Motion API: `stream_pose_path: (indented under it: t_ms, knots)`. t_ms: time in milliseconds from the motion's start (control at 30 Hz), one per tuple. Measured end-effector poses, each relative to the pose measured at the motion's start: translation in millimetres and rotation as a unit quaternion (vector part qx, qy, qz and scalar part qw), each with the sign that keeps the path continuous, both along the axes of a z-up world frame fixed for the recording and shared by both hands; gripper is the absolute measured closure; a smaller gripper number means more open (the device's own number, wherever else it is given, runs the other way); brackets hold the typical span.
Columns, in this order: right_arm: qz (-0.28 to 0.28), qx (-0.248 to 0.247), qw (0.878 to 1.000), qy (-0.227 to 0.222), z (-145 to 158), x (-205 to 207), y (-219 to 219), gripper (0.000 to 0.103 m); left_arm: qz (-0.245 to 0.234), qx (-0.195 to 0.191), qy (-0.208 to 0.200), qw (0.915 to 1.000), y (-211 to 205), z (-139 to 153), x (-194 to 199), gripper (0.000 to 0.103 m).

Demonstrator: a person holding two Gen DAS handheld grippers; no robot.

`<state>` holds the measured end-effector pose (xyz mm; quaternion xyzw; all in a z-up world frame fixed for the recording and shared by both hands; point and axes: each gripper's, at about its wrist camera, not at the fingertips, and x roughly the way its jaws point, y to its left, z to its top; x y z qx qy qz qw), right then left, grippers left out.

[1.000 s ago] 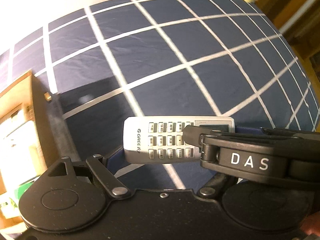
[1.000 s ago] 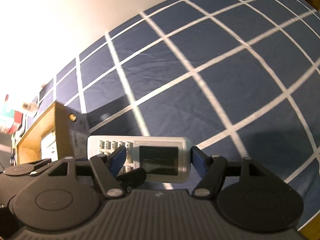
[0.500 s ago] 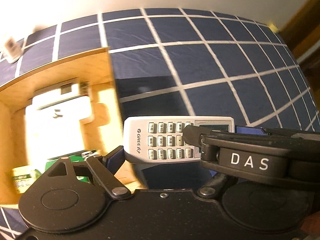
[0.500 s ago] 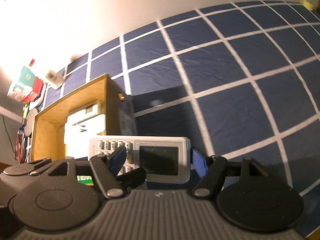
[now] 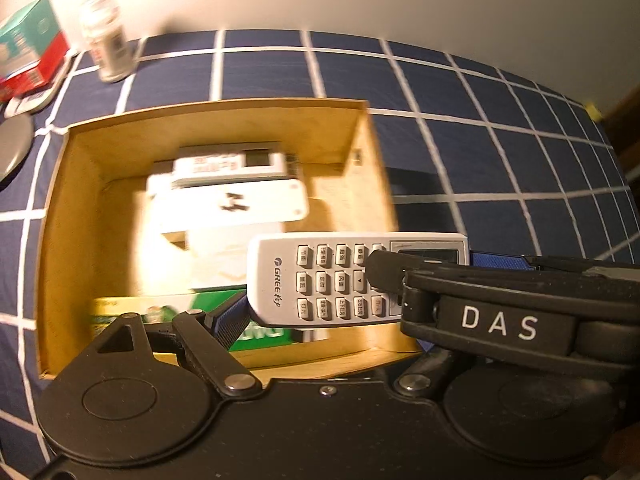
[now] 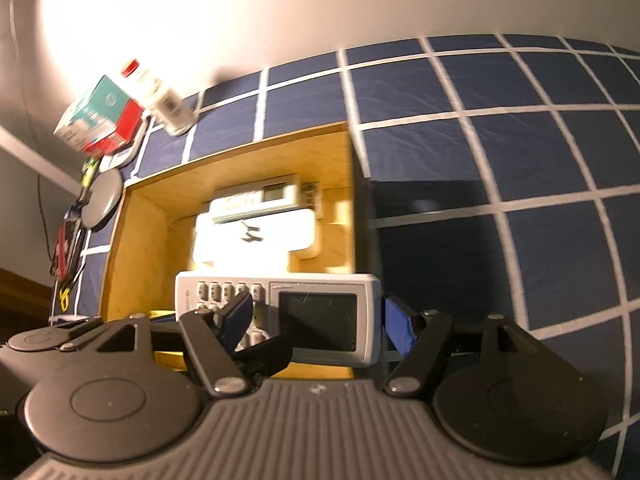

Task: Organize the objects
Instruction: 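Lift the handset remote with both tools and carry it over the cardboard box, then lower the handset remote into the cardboard box beside the plug plate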

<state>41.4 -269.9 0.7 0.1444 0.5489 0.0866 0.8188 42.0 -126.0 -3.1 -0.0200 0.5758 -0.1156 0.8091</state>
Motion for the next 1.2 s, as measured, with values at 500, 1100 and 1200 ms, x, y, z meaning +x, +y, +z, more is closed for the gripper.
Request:
stream_pose_path:
  t_ms: [500,1100,1200]
  knots:
    - [0.061,0.004,0.998,0.033,-31.9,19.7,80.1,0.034,0.058,0.005,0.034,0.9977,71.7,-29.5,8.3,0.022]
    - [0.056,-0.008,0.996,0.065,-73.0,66.5,94.6,0.034,0.050,-0.008,0.066,0.9965,88.6,-70.7,58.0,0.022]
    - [0.057,-0.011,0.996,0.070,-78.0,73.4,93.4,0.034,0.050,-0.011,0.072,0.9961,87.4,-76.1,65.0,0.022]
